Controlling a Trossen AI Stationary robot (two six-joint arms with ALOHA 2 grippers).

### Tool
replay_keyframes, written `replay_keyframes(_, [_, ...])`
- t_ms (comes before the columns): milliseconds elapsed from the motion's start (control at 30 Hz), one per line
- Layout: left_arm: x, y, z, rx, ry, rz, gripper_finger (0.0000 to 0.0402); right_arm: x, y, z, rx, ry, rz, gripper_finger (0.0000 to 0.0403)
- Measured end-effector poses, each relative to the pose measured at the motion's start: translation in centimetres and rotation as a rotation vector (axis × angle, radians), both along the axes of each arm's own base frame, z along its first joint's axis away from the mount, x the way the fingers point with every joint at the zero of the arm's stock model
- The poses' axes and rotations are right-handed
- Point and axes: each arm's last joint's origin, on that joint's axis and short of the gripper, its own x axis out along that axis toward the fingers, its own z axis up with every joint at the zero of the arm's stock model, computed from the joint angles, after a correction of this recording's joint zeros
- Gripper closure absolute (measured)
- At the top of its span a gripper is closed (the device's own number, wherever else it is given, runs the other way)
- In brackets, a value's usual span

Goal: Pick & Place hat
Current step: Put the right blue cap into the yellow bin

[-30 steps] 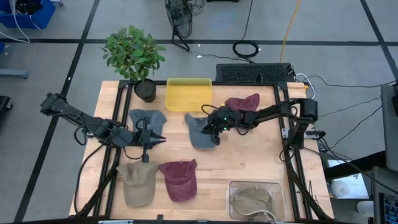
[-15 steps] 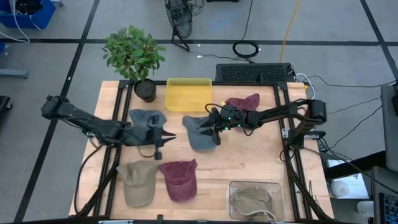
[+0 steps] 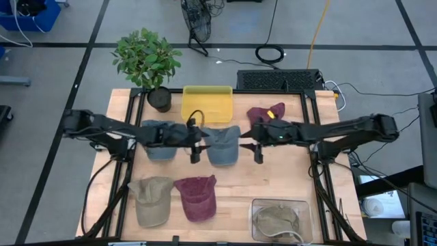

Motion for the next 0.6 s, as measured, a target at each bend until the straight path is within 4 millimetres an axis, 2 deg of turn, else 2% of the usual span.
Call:
replay_keyframes(167, [2.8, 0.9, -2.1, 0.019, 0.1, -0.028, 0.0201, -2.3, 0.1, -0.9, -0.029, -0.103, -0.015, 0.0257])
replay_keyframes(333, [5.1, 1.1, -2.9, 0.041, 0.182, -0.04, 0.0212, -3.8, 0.0, -2.2, -0.061, -0.203, -0.013, 0.026])
replay_keyframes(600, [5.8, 1.1, -3.9, 0.029, 0.25, -0.052, 0.0211, -4.2, -0.2, -2.5, -0.073, -0.229, -0.02, 0.0269])
